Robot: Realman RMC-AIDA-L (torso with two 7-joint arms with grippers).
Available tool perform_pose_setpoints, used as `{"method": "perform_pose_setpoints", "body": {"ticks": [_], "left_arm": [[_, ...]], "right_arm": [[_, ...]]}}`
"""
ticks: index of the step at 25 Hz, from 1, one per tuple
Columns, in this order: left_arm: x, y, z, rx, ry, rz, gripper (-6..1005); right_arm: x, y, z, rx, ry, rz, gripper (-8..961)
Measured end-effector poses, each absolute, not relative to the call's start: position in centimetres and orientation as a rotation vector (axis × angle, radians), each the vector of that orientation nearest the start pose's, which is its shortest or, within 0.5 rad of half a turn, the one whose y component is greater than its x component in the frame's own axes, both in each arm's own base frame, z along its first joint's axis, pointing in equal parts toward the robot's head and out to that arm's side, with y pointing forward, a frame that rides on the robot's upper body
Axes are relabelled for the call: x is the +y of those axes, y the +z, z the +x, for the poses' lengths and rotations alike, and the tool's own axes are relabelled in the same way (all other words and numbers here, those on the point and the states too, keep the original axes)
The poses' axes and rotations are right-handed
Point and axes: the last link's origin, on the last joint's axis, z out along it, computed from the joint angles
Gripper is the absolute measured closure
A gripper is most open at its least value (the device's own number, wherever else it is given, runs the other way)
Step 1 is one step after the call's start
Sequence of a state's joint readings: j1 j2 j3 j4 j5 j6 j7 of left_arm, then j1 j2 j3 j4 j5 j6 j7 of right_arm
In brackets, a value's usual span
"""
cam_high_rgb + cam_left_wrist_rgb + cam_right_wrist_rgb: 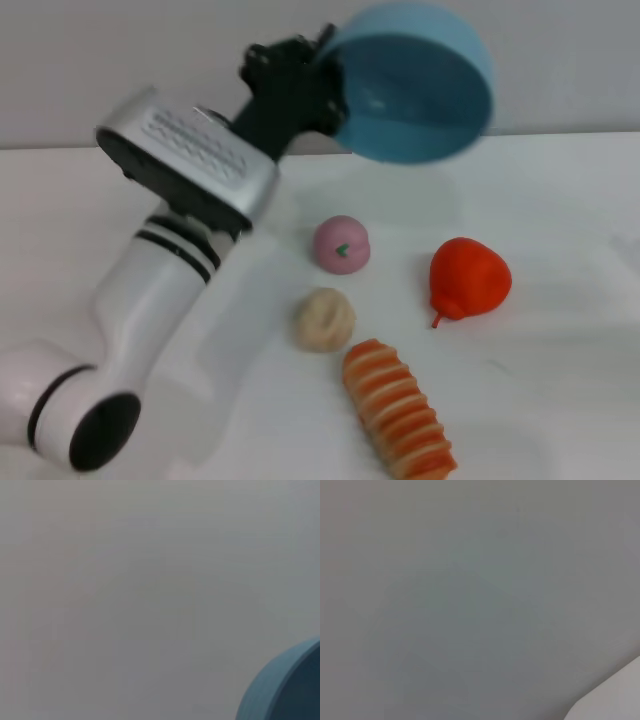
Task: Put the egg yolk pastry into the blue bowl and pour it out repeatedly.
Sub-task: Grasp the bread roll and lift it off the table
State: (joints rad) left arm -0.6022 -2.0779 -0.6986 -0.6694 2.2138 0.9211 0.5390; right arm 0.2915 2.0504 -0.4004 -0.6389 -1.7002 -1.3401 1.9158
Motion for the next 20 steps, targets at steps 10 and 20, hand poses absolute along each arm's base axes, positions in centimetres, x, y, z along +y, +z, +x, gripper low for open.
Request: {"method": "perform_pose_setpoints", "body": {"ticks": [10, 20], "left_arm": [[43.7, -4.4, -18.0, -0.528, -0.476, -1.877, 999], [45.3, 0.9, -21.9, -0.867, -0.323, -1.936, 1000]], "right_arm": [[31.0, 7.4, 35.3, 1.472, 1.104, -1.792, 382], [33.9, 4.3, 32.1, 1.415, 0.777, -2.177, 385]]}}
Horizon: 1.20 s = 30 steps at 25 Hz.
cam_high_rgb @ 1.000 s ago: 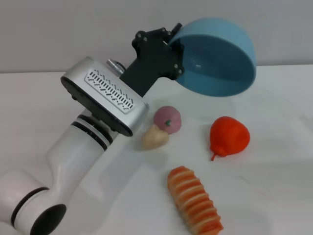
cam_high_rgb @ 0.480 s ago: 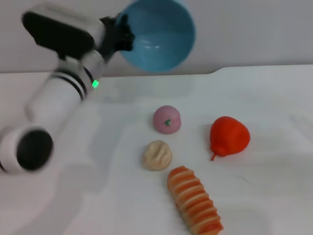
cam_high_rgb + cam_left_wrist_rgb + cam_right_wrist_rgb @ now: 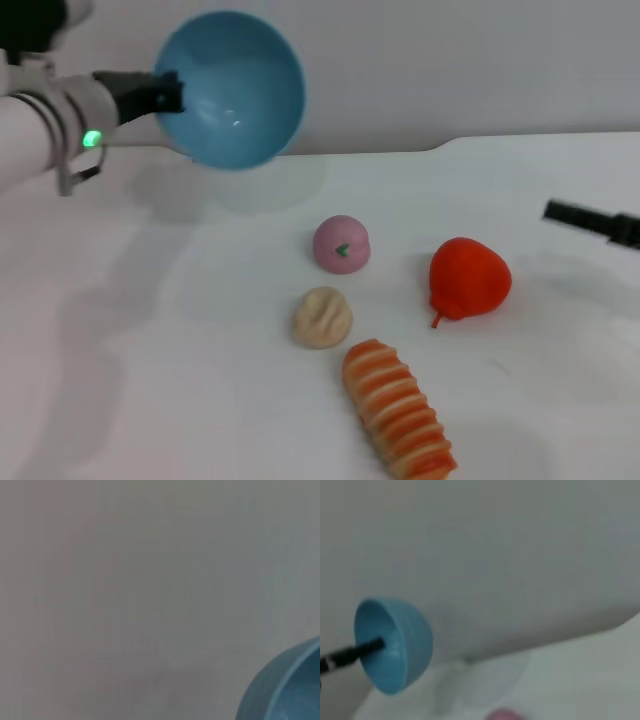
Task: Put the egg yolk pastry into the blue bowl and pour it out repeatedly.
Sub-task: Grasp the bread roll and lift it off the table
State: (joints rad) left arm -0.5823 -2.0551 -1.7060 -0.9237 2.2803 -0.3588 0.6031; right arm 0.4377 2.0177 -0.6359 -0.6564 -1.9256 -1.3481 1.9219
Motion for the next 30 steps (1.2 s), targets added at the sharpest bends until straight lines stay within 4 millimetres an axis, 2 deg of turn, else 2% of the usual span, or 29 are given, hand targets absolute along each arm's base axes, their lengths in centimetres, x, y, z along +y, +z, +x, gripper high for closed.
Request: {"method": "perform_pose_setpoints", "body": {"ticks": [1, 3, 7, 10, 11, 12, 16, 22, 30], "left_arm": [[45.2, 1.5, -22.4, -0.909, -0.284, -1.962, 1000], [44.8, 2.7, -23.3, -0.994, -0.204, -2.005, 1000], [43.7, 3.9, -24.4, -1.131, -0.039, -2.052, 1000], [42.8, 4.6, -25.0, -1.207, 0.076, -2.035, 1000], [42.4, 4.8, -25.2, -1.248, 0.12, -2.017, 1000], [42.4, 4.8, -25.2, -1.248, 0.12, -2.017, 1000], [41.5, 5.4, -25.5, -1.337, 0.222, -1.958, 1000], [40.3, 6.9, -25.3, -1.37, 0.279, -1.909, 1000], [40.1, 7.0, -24.8, -1.365, 0.279, -1.912, 1000]], "right_arm": [[33.9, 4.3, 32.1, 1.415, 0.777, -2.177, 385], [34.5, 3.5, 31.4, 1.396, 0.667, -2.266, 386], [36.3, 2.2, 29.0, 1.31, 0.502, -2.426, 388], [37.8, 1.5, 26.7, 1.223, 0.425, -2.514, 389], [38.7, 1.1, 25.2, 1.167, 0.402, -2.561, 389], [38.7, 1.1, 25.2, 1.167, 0.402, -2.561, 389], [40.2, 0.3, 22.6, 1.092, 0.358, -2.615, 391], [41.2, -2.5, 20.9, 1.137, 0.24, -2.594, 393], [40.9, -6.6, 19.3, 1.336, 0.251, -2.584, 396]]}}
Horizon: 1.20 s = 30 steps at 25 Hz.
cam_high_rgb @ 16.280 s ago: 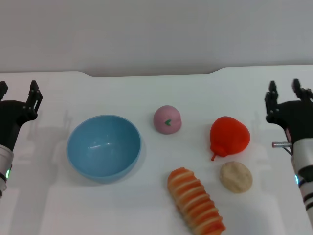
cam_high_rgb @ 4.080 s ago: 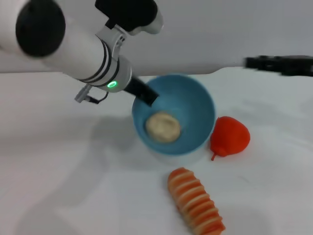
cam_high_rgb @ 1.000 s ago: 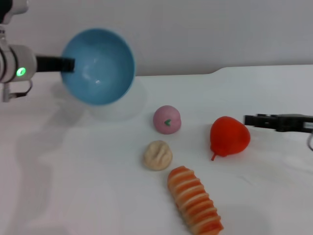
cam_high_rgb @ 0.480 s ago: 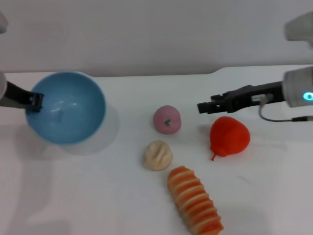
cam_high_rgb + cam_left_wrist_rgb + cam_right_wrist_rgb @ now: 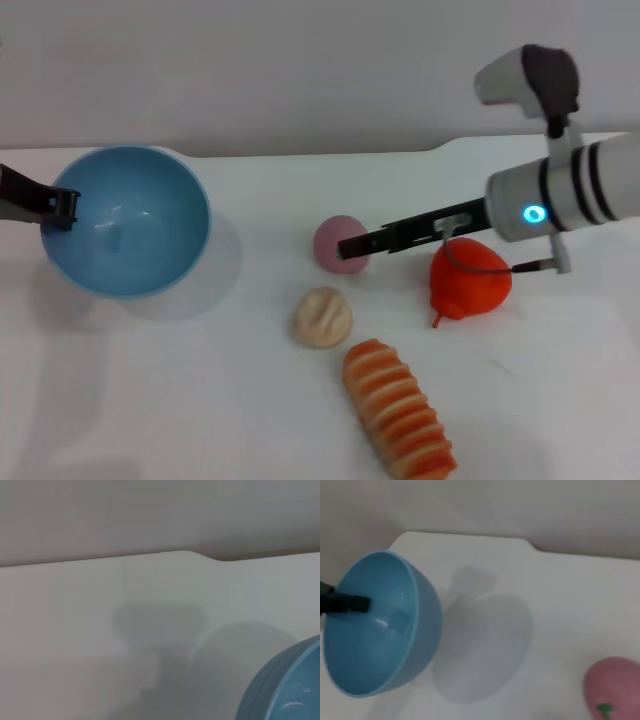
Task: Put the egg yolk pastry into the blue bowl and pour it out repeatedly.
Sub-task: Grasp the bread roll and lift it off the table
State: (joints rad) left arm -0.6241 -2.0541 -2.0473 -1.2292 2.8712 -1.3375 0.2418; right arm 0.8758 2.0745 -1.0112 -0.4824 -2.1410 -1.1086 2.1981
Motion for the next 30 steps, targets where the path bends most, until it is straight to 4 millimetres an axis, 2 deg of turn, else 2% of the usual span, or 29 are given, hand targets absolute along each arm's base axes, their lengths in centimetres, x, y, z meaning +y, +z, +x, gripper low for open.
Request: {"method": "perform_pose_setpoints", "body": {"ticks": [9, 17, 30], "left_arm": [[40.4, 6.7, -24.2, -1.338, 0.277, -1.926, 1000], [40.6, 6.6, -24.0, -1.32, 0.272, -1.932, 999], [41.0, 6.6, -23.7, -1.304, 0.257, -1.931, 999]], "right_arm": [[39.7, -9.2, 19.9, 1.416, 0.221, -2.573, 399], [38.9, -11.6, 19.8, 1.395, 0.266, -2.565, 402], [38.5, -12.1, 20.1, 1.47, 0.193, -2.527, 406]]}}
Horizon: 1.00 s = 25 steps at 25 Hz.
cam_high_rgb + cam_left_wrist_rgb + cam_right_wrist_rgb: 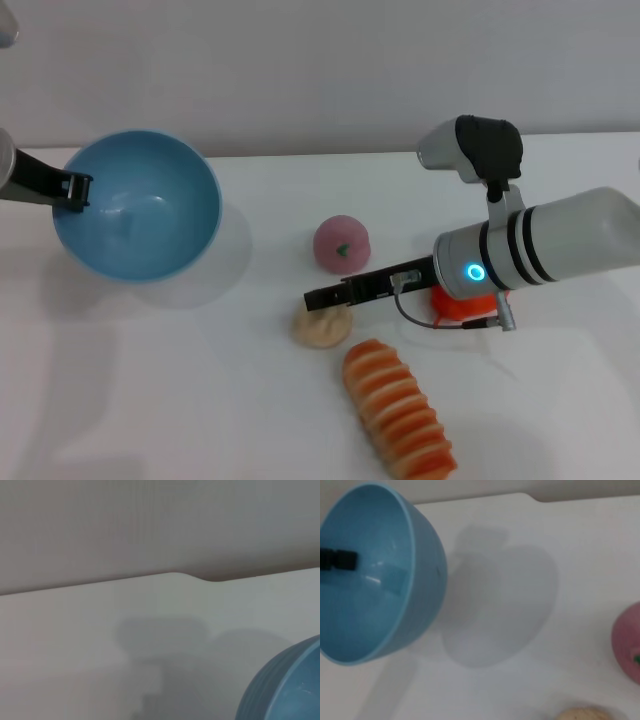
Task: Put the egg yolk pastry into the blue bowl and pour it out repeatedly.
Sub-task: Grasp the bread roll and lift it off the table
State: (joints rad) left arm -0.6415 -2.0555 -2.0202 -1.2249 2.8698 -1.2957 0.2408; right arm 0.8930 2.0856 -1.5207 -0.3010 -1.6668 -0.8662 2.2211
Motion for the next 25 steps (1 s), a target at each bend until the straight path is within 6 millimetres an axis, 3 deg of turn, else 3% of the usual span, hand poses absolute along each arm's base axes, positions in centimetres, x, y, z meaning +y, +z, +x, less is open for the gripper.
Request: {"method": "perform_pose_setpoints", "body": {"ticks": [11, 19, 25], "left_arm": [[41.2, 6.5, -23.3, -1.281, 0.256, -1.94, 999], [41.3, 6.3, -23.0, -1.278, 0.251, -1.945, 1000], [41.3, 5.8, -22.7, -1.273, 0.26, -1.95, 1000]], "right_arm": [[38.4, -12.4, 21.8, 1.428, 0.151, -2.465, 410], [38.2, -13.0, 21.0, 1.377, 0.193, -2.497, 413], [38.0, -13.5, 20.5, 1.352, 0.196, -2.52, 615]]}}
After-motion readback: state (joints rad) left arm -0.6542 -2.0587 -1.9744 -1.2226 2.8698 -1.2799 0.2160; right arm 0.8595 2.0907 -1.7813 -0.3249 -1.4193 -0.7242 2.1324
